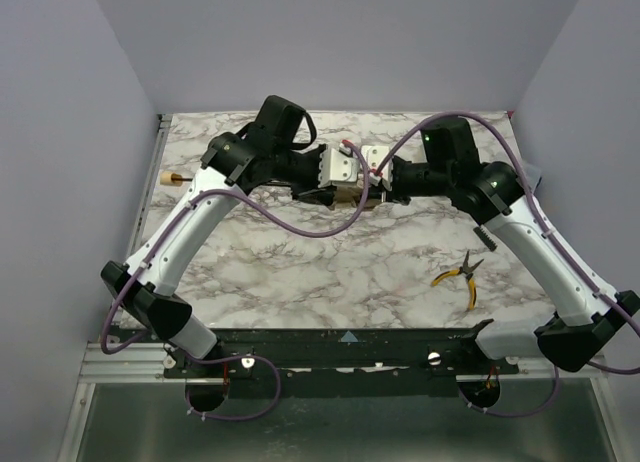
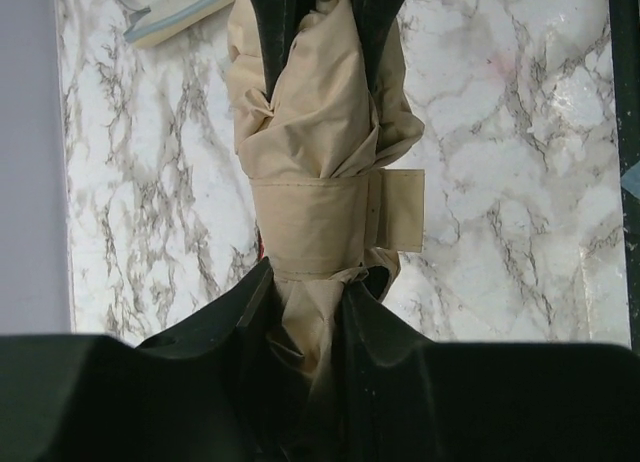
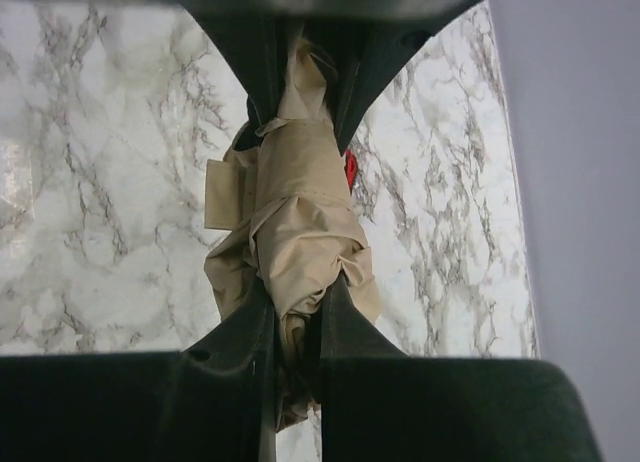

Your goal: Open the umbrella

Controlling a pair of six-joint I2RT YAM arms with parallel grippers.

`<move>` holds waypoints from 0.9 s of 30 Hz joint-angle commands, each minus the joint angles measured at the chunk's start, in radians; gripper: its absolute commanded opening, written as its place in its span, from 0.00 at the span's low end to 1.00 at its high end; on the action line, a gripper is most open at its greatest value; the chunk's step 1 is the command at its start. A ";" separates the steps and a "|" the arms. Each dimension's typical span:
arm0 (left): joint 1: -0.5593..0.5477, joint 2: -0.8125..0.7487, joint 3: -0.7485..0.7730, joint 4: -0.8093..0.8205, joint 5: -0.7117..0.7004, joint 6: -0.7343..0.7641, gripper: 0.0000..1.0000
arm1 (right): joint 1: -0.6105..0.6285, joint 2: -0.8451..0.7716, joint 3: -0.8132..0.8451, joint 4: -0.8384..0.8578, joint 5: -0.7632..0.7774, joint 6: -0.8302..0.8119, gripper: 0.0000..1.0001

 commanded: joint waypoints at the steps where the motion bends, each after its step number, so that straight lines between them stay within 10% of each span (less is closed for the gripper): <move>1: 0.031 -0.144 -0.081 0.240 0.124 -0.090 0.43 | -0.042 -0.028 -0.072 0.050 0.044 0.141 0.00; 6: 0.122 -0.226 -0.200 0.460 0.128 -0.276 0.94 | -0.079 -0.056 -0.103 0.163 0.026 0.262 0.00; 15: 0.418 -0.398 -0.521 1.162 0.238 -1.306 0.98 | -0.262 -0.017 -0.076 0.531 -0.137 0.794 0.00; 20: 0.414 -0.417 -0.753 1.432 0.211 -1.621 0.98 | -0.266 -0.009 -0.107 0.818 -0.213 1.135 0.00; 27: 0.384 -0.282 -0.617 1.501 0.089 -1.837 0.98 | -0.265 0.029 -0.156 1.180 -0.298 1.452 0.00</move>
